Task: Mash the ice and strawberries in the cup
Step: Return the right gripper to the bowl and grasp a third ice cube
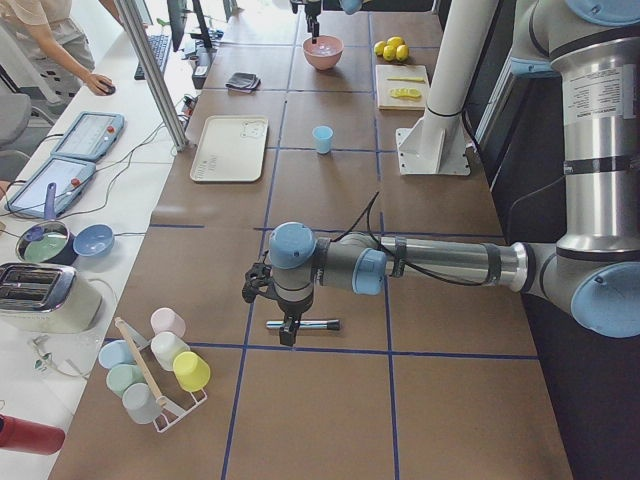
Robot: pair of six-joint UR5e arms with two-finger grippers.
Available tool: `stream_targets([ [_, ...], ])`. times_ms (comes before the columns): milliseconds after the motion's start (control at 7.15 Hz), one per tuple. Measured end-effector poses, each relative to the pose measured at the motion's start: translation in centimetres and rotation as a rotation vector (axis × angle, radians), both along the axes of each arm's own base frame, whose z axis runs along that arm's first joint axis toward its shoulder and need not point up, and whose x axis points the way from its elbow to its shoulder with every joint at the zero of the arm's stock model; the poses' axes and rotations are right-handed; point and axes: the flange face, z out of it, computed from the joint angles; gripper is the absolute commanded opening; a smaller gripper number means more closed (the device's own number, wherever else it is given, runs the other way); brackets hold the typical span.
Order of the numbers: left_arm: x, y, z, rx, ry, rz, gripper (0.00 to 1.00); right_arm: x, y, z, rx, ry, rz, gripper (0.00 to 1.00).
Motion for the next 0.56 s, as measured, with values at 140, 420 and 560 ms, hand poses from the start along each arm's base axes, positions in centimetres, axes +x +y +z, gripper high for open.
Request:
stream_targets([
  [140, 0.0, 0.0, 0.0, -0.001, 0.000, 0.000, 1.00, 0.7, 1.2, 2.6, -0.004, 0.004, -0.002, 0.90],
  [420, 0.0, 0.1, 0.0, -0.001, 0.000, 0.000, 1.00, 0.7, 1.5, 5.7, -0.036, 0.020, -0.001, 0.83],
  [560, 0.0, 0.1, 0.0, -0.001, 0.000, 0.000, 1.00, 0.3, 1.5, 6.2, -0.043, 0.023, -0.008, 0.81],
])
